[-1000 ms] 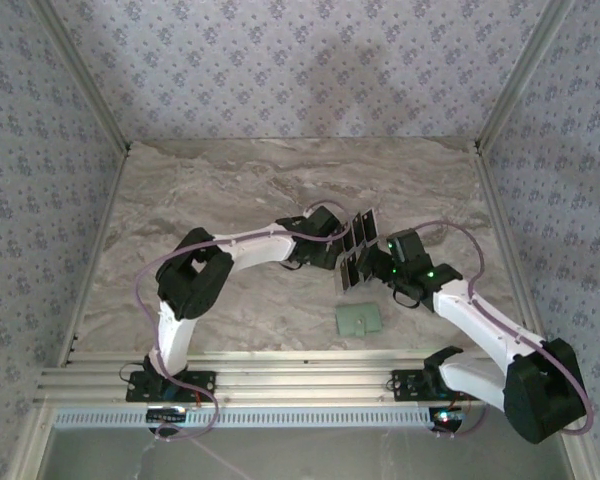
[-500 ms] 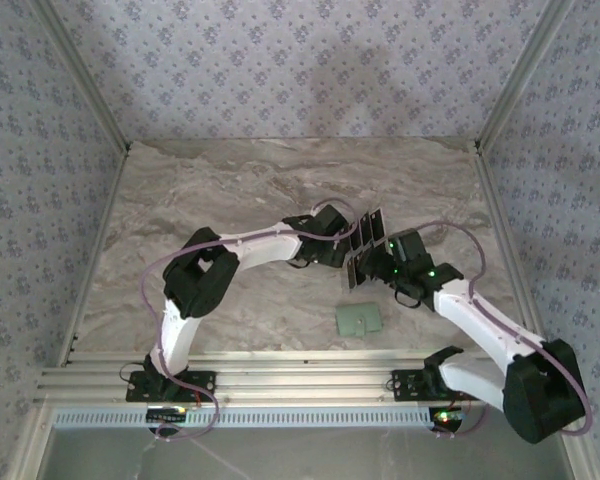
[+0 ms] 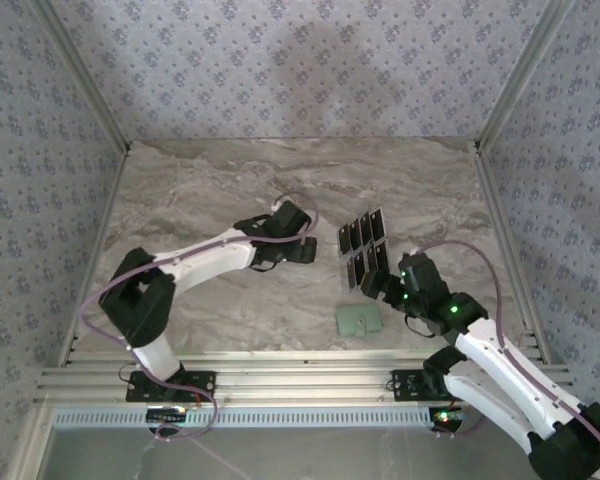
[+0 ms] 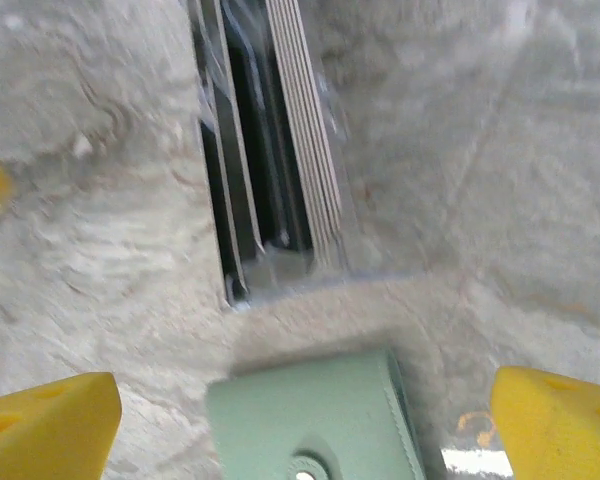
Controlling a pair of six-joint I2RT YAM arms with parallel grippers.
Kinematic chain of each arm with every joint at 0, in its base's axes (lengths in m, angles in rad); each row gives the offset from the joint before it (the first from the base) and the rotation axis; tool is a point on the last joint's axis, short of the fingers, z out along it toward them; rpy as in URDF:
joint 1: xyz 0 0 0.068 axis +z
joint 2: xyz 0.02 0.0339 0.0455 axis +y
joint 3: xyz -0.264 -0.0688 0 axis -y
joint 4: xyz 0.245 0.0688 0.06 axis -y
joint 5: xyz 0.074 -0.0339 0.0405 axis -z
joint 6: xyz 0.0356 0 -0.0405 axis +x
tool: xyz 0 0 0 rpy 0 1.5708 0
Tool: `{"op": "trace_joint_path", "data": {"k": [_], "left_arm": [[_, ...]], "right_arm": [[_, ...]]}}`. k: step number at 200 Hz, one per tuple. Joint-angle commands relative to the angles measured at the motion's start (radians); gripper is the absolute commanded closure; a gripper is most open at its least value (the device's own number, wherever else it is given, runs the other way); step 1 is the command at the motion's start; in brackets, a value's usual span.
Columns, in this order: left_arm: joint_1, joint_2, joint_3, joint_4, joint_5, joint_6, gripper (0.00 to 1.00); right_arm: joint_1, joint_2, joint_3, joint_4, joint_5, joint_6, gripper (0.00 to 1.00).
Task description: Put the credit cards into the card holder
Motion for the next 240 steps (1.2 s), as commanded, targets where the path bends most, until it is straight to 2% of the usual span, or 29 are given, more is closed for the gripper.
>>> {"op": "trace_joint_path", "data": {"k": [1, 43, 105, 186, 216, 240], "left_arm": [[0.029, -0.089, -0.060, -0.027, -0.020, -0.016, 0.00], [0.077, -0.228, -0.171, -0.041, -0.012, -0.023, 0.00], [0.104, -0.317, -0.271, -0.035, -0.012, -0.043, 0.00], [0.108, -0.358, -0.319, -0.034, -0.002, -0.060, 0.00], [0.108, -0.353, -0.334, -0.021, 0.012, -0.067, 0.00], [0.109, -0.329, -0.328, -0.026, 0.008, -0.065, 0.00]], "right_arm": [[0.063, 0.026, -0.050, 0.007, 0.033, 0.062, 0.04], [0.134, 0.138, -0.100, 0.121, 0.069, 0.110, 0.04], [0.252, 0.342, -0.058, 0.278, 0.082, 0.161, 0.05], [0.396, 0.652, 0.213, 0.332, 0.090, 0.142, 0.04], [0.426, 0.657, 0.244, 0.309, 0.112, 0.137, 0.04], [0.407, 0.643, 0.250, 0.311, 0.111, 0.128, 0.04]]}}
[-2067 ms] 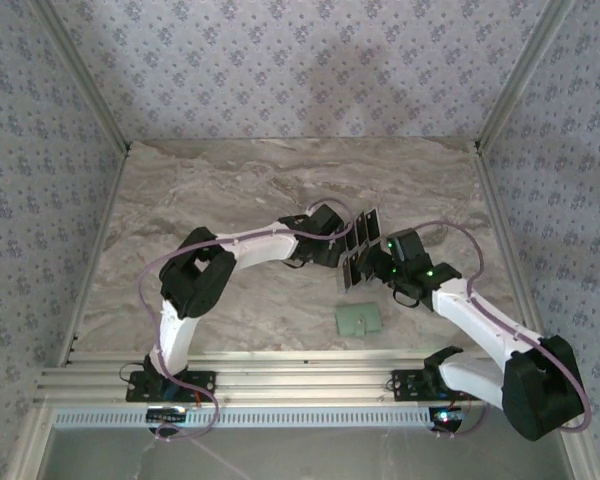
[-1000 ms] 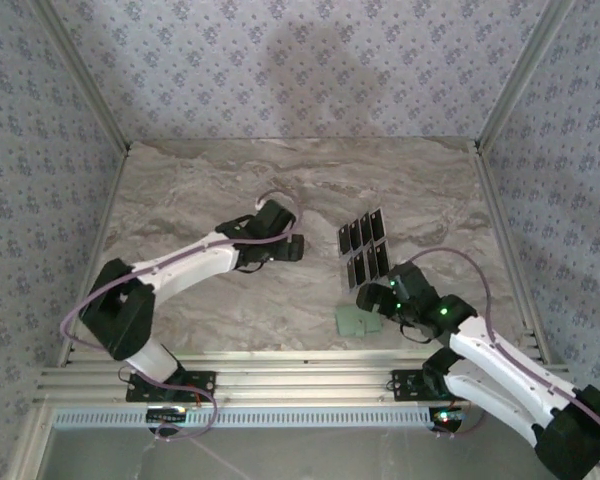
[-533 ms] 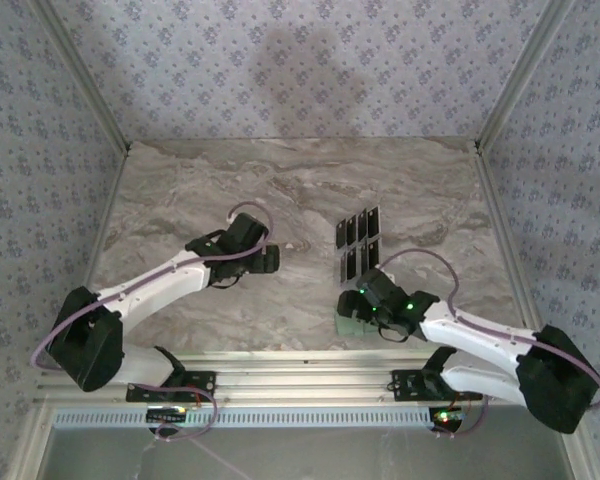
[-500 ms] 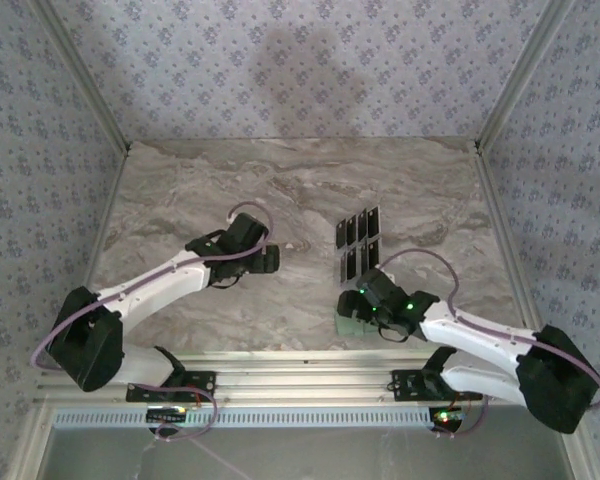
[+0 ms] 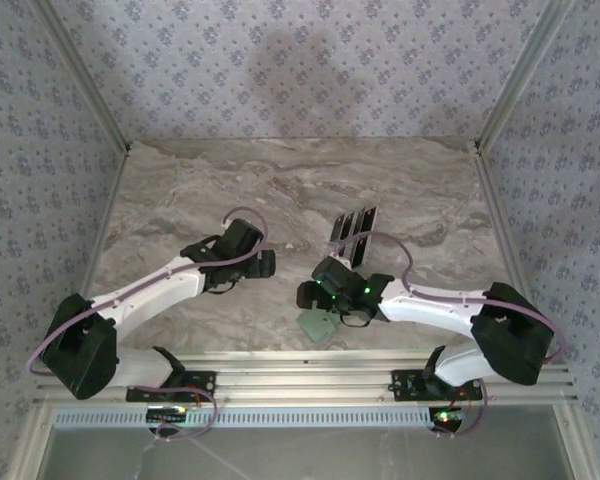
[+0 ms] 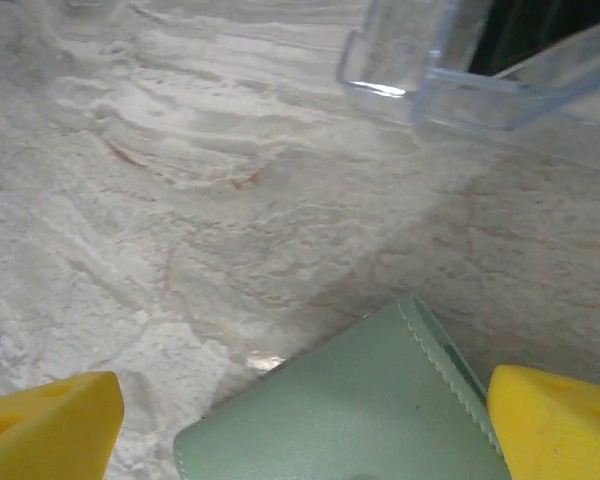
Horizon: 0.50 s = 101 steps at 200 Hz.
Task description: Put the credit cards into the card holder
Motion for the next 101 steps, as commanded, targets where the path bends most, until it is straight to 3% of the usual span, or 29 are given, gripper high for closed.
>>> {"op": "trace_joint_path", "data": {"k": [1, 101], "left_arm": [[0.006, 0.012, -0.001, 0.000, 0.006, -0.013, 0.00], [0.006, 0.044, -0.019, 0.010, 0.041, -0.035, 0.00]], "right_arm": [[-0.014, -0.017, 0.027, -0.027, 0.024, -0.016, 0.04], [-0.108, 0.051, 0.154, -0.016, -0.010, -0.089, 0.04]]}}
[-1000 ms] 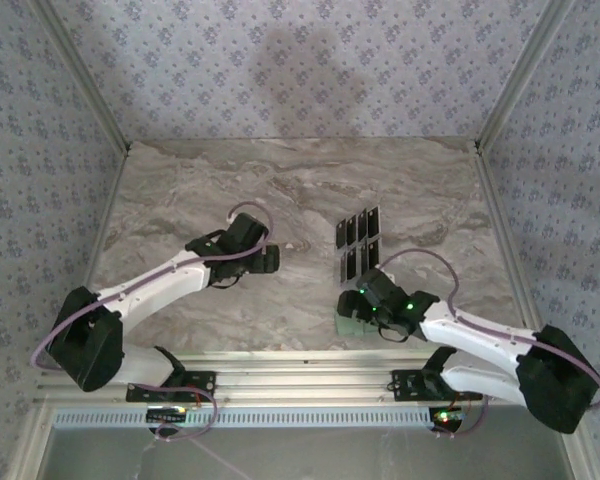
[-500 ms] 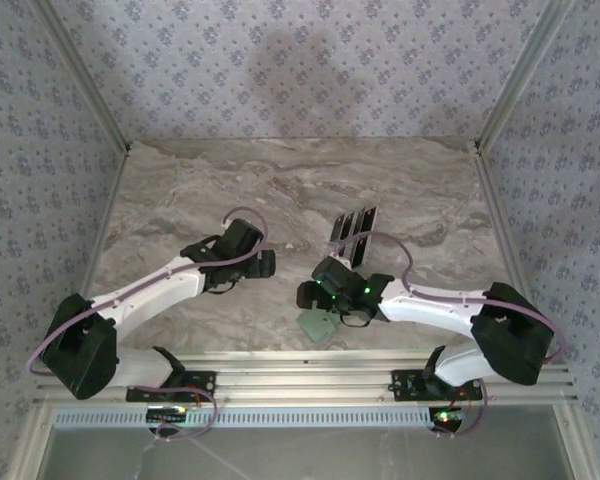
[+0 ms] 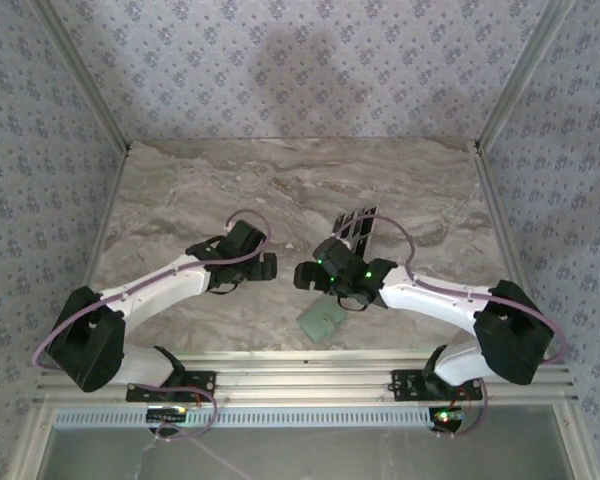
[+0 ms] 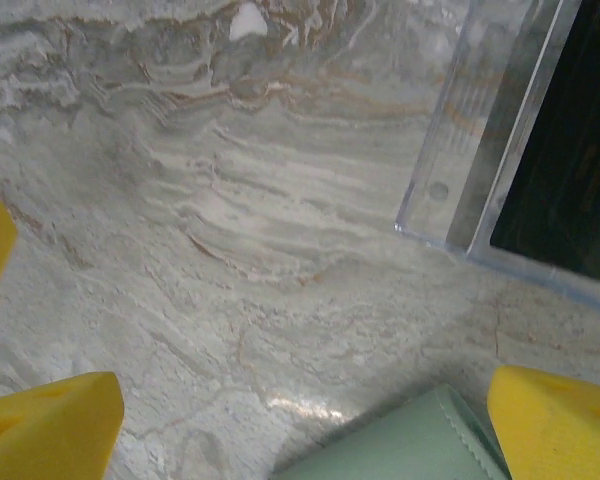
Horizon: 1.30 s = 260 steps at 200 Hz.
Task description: Put the credit cards into the card holder
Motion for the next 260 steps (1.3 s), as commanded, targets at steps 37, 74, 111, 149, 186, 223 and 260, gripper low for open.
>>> {"op": "trace_joint_path", "data": {"k": [37, 74, 111, 149, 186, 223, 260], "left_arm": [[0.005, -0.001, -0.018, 0.006, 0.020, -0.017, 0.00], [0.005, 0.001, -0.015, -0.002, 0.031, -0.013, 0.00], [0.003, -0.011, -0.014, -0.011, 0.041, -0.006, 0.00], [-0.016, -0.016, -0.008, -0.006, 0.087, 0.024, 0.00], [-0.090, 0.010, 0.021, 0.010, 0.178, 0.115, 0.00], [-0.115, 0.063, 0.051, 0.040, 0.325, 0.173, 0.03], [-0.122, 0.128, 0.085, 0.035, 0.450, 0.212, 0.09]], "right_arm": [[-0.057, 0.058, 0.050, 0.015, -0.009, -0.040, 0.05], [-0.110, 0.027, 0.015, -0.008, -0.022, -0.062, 0.05], [-0.172, -0.042, -0.045, -0.037, -0.024, -0.076, 0.04], [-0.185, -0.138, -0.066, -0.093, -0.075, -0.115, 0.06], [-0.125, -0.271, -0.112, -0.183, -0.048, -0.081, 0.00], [-0.186, -0.406, -0.204, -0.164, -0.146, 0.012, 0.00], [-0.280, -0.501, -0.325, -0.102, -0.281, 0.030, 0.07]]}}
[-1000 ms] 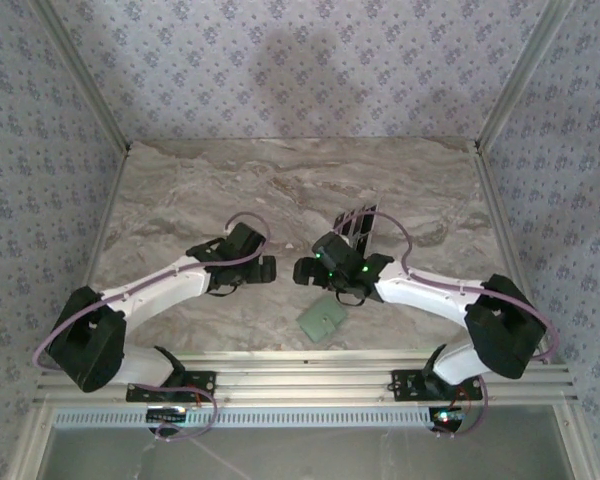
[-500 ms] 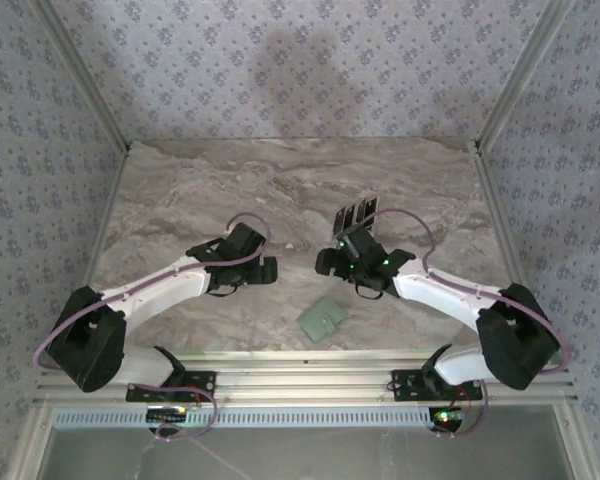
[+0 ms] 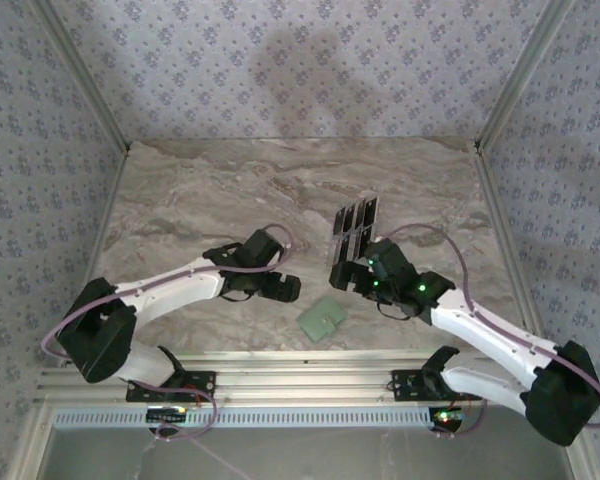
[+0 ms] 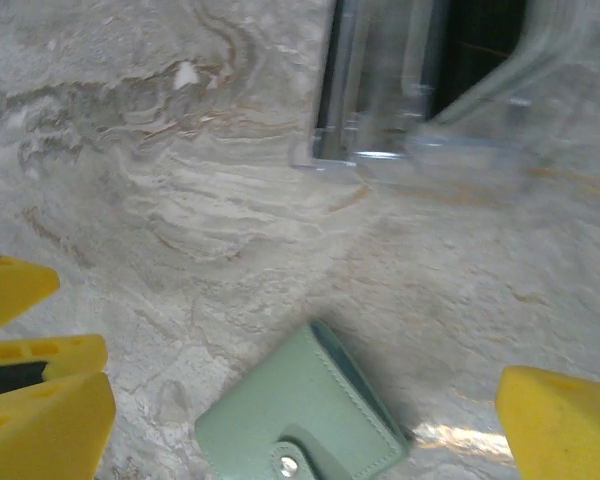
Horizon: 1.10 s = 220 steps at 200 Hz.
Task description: Put the credit cards into the card holder
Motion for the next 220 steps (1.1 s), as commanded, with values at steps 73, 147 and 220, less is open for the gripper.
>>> {"op": "trace_joint_path", "data": {"k": [73, 147, 220], "left_arm": [[-0.071, 0.130, 0.061, 0.025, 0.175, 0.059, 0.22], [-0.083, 0.145, 0.037, 0.058, 0.165, 0.047, 0.25], [-0.062, 0.060, -0.057, 0.101, 0.098, 0.008, 0.23]], "right_arm": [[0.093, 0.048, -0.130, 0.061, -0.050, 0.116, 0.39], [0.166, 0.258, -0.087, 0.198, -0.025, 0.120, 0.44], [0.171, 0.380, -0.053, 0.330, -0.075, 0.121, 0.68]]}}
